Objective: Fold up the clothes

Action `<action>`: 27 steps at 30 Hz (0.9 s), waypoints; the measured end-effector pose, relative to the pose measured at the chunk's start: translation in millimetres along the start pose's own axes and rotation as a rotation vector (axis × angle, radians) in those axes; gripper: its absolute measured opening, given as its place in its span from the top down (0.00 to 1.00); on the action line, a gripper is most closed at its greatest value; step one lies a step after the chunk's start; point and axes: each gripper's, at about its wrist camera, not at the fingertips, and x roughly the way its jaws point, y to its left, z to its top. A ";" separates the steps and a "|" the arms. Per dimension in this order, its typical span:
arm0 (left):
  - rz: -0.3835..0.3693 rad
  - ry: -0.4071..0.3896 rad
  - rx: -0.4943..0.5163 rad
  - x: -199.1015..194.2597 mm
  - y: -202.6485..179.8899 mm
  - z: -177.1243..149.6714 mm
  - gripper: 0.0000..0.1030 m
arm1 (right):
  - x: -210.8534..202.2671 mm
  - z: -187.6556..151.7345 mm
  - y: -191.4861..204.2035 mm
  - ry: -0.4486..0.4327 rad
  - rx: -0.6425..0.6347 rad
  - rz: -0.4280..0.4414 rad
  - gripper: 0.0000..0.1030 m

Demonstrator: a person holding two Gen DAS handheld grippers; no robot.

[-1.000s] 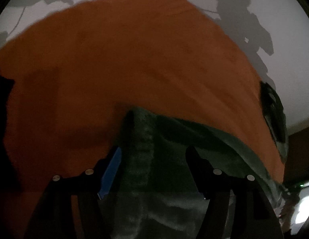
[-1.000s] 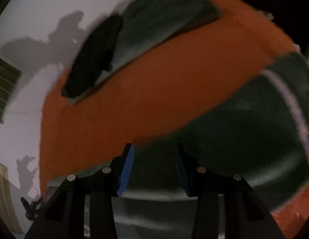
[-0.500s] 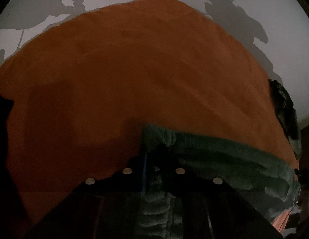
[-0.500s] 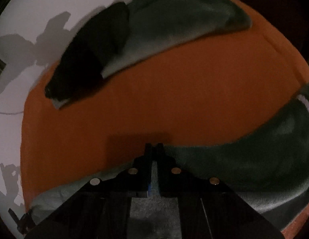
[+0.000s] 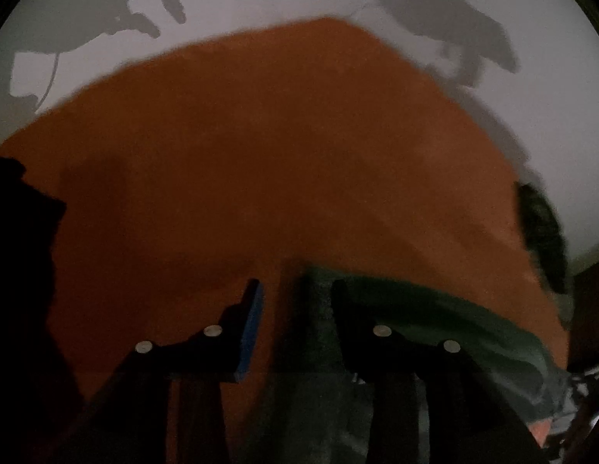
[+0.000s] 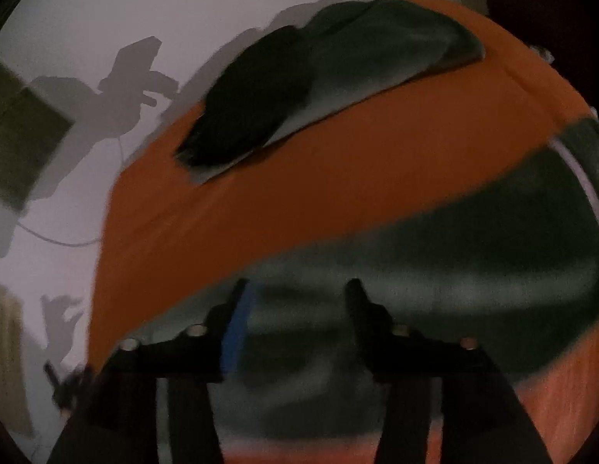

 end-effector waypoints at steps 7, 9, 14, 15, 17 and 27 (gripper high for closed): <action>-0.183 0.054 0.052 -95.6 -21.4 -124.6 0.47 | -78.0 -122.7 -11.2 0.013 0.023 0.047 0.50; -0.152 0.080 0.096 -107.3 -24.6 -161.0 0.46 | -97.2 -152.2 -19.2 -0.007 0.059 0.070 0.50; -0.069 0.155 0.120 -119.7 -7.3 -226.4 0.46 | -122.5 -216.5 -58.8 -0.006 0.089 -0.046 0.50; -0.052 0.170 0.096 -117.3 2.8 -230.1 0.46 | -127.4 -229.4 -68.8 -0.001 0.103 -0.084 0.50; -0.018 0.199 0.041 -111.2 24.4 -235.1 0.46 | -135.0 -252.2 -86.2 0.003 0.135 -0.131 0.50; -0.045 0.175 -0.291 -121.0 105.5 -248.4 0.46 | -124.8 -308.1 -133.7 0.049 0.274 -0.125 0.50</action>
